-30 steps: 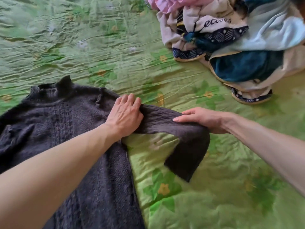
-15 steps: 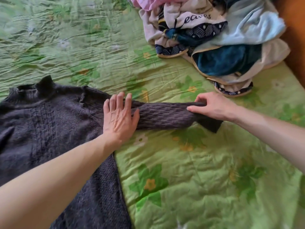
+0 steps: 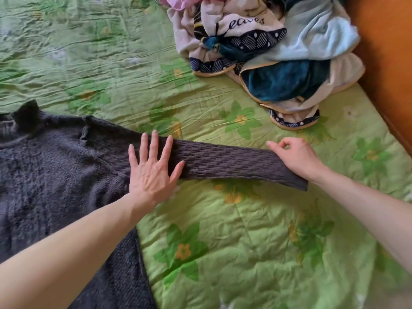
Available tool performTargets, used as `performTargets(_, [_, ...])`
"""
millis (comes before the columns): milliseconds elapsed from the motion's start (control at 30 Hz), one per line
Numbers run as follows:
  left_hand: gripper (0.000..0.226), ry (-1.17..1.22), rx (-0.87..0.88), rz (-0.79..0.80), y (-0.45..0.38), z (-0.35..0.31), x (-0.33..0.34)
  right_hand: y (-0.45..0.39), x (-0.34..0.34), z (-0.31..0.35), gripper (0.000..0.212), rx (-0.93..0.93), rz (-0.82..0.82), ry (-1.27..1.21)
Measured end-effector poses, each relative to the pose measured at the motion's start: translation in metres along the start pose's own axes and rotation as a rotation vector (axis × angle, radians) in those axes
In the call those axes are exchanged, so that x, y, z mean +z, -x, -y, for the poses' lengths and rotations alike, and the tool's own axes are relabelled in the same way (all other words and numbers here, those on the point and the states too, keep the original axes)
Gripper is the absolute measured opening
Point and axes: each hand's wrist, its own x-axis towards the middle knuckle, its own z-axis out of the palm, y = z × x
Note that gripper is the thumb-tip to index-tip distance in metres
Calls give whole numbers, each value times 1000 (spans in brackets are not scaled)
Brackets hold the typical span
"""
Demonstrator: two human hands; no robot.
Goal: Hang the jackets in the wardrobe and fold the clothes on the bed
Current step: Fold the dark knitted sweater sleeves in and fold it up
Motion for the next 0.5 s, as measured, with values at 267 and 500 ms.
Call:
performTargets(267, [77,-67,338,58,18,-19,21,18,22,-41,48,175,-90,103])
performTargets(500, [77,-69,362,82,15,-15,15,43,40,-43,38,-42,-224,379])
